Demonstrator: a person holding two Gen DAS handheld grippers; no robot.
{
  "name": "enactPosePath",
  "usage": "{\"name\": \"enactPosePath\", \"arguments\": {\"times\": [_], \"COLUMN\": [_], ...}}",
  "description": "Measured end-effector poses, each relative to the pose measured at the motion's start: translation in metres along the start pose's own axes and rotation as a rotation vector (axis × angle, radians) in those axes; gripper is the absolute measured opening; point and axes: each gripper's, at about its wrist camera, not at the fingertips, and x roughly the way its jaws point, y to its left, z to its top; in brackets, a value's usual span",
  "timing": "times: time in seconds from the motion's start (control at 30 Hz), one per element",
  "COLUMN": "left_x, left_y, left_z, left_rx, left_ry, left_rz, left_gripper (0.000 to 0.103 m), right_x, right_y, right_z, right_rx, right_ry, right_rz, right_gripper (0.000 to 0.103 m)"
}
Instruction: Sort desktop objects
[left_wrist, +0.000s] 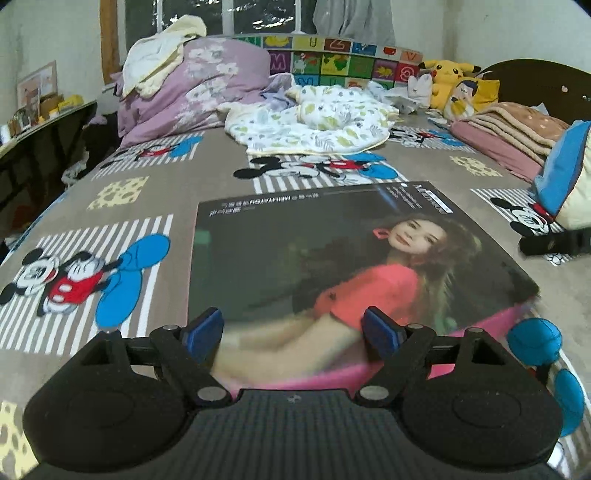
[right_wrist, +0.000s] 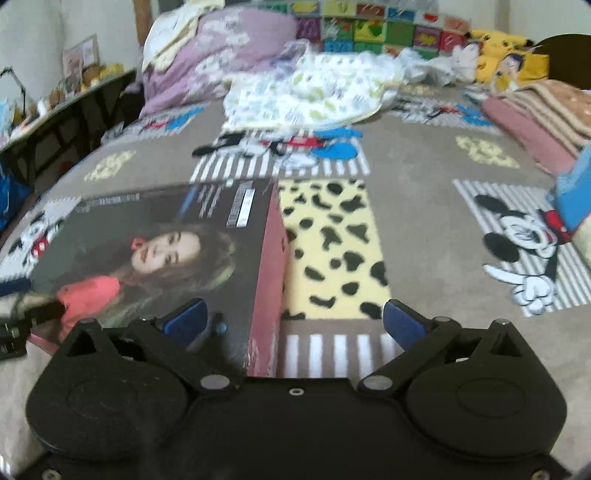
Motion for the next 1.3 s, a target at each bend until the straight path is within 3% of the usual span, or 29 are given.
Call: {"name": "enactPosePath", "arguments": {"times": [0.1,0.37,0.5,0.7,0.8,1.2,1.3], "left_x": [-0.018,-0.077,-0.105,-0.145,-0.162,-0.226,-0.24], "left_y": [-0.002,-0.007,-0.016,-0.038,-0.047,-0.069,-0.072], "left_z": [-0.007,-0.011,-0.013,-0.021,-0.025,-0.056,-0.066], "left_rx": [-0.039,-0.144,-0.141,-0.097,-0.099,-0.08,-0.061], "left_ry": [-0.017,-0.089,-0.107,-0.163,-0.186,-0.238,-0.245], "left_rz": [0.01,-0.014,-0.041,0.016,0.044,0.094,0.094], "left_gripper": [0.083,0.083,0.083,0.084,0.084,0.084,0.089], "right_x": [-0.021,-0.077,-0.106,-0.154,-0.169,-0.221,-0.232], "right_y": [-0.004,0.013,0.019,0.02,0.015,0.047,0.05], "right_z": [-0.001,-0.014,-0.022,-0.031,-0.035,-0.088,-0.102], "right_rx": [0.035,-0.028,-0.047,-0.044,0.026,-0.059,-0.042], "right_ry": [-0.019,-0.098,-0.135,-0.239,-0.234,-0.24,-0.245], "right_rz": [0.009,-0.012,0.017,0.045,0.09,0.07,0.098], "right_gripper": [0.101,0.102,0.102,0.102,0.102,0.102,0.102]}}
